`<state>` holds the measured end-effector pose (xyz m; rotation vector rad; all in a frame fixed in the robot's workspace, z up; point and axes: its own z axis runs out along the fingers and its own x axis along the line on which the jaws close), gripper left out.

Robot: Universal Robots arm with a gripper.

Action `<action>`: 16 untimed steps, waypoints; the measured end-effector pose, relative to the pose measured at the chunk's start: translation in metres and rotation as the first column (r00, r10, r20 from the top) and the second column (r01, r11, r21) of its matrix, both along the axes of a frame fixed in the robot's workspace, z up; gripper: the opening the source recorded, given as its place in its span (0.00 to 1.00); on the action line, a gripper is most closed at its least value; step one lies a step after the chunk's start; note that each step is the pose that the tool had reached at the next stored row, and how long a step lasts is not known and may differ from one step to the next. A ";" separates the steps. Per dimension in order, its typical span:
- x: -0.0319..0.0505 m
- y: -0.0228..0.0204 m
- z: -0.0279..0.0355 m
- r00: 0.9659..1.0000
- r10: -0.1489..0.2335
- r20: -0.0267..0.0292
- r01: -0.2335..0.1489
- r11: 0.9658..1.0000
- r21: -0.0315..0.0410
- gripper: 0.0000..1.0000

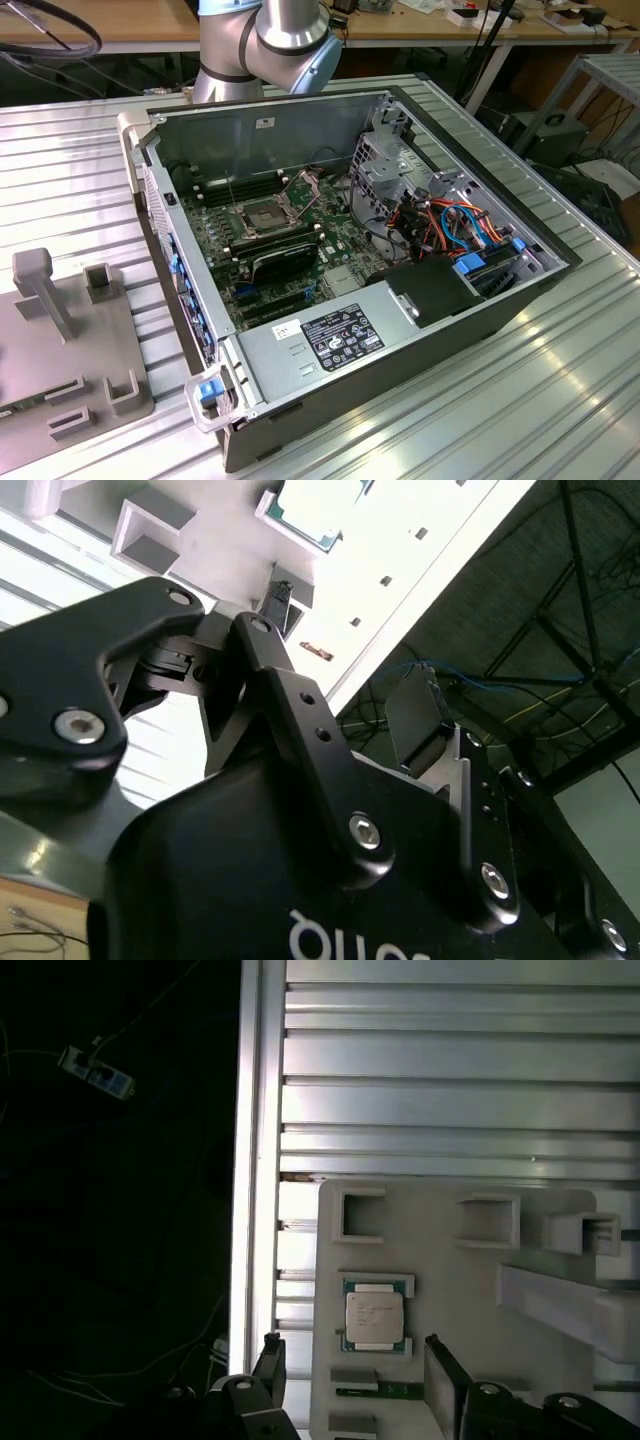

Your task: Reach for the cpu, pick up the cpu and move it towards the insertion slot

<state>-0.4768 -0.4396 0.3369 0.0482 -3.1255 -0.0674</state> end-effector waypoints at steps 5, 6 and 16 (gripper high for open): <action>0.0000 0.0000 -0.0041 1.000 0.005 -0.001 -0.005 1.000 0.000 0.66; 0.0000 0.0000 -0.0041 1.000 0.005 -0.001 -0.005 1.000 0.000 0.66; 0.0003 0.0000 -0.0131 1.000 0.005 -0.001 -0.005 1.000 0.000 0.66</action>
